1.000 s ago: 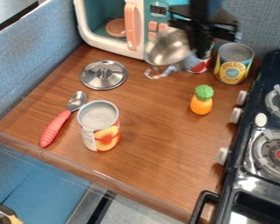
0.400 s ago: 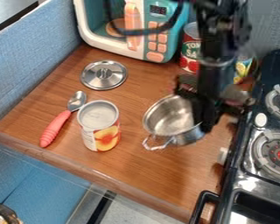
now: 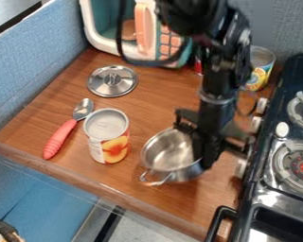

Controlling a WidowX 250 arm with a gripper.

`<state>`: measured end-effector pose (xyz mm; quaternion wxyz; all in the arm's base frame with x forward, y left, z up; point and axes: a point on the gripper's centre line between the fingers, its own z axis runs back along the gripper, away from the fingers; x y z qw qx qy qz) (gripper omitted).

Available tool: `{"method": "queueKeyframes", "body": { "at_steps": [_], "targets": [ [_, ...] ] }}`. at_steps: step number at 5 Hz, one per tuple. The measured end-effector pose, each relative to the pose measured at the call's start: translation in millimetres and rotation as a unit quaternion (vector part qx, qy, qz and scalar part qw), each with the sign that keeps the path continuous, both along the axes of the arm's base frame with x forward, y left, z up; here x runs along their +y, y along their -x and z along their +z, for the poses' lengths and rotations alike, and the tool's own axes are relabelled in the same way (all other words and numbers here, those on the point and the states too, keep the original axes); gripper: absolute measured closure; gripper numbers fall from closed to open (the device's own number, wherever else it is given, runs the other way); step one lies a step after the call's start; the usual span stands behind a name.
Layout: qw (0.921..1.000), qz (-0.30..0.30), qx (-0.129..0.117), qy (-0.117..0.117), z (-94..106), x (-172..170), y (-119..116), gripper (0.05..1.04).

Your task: Move the silver pot to the rigth side of can

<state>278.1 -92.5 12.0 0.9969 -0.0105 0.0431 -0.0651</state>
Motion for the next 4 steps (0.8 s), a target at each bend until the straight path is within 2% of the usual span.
{"method": "queueKeyframes", "body": {
  "at_steps": [1, 2, 3, 4],
  "targets": [
    [0.9998, 0.004, 0.014, -0.010, -4.4, 2, 0, 0.988],
    [0.9999, 0.009, 0.007, -0.008, -4.7, 1, -2, 0.810],
    [0.9998, 0.006, -0.011, -0.017, 3.6, -9, -1, 0.529],
    [0.9984, 0.007, -0.056, -0.004, 35.6, -19, -9, 0.226]
  ]
}}
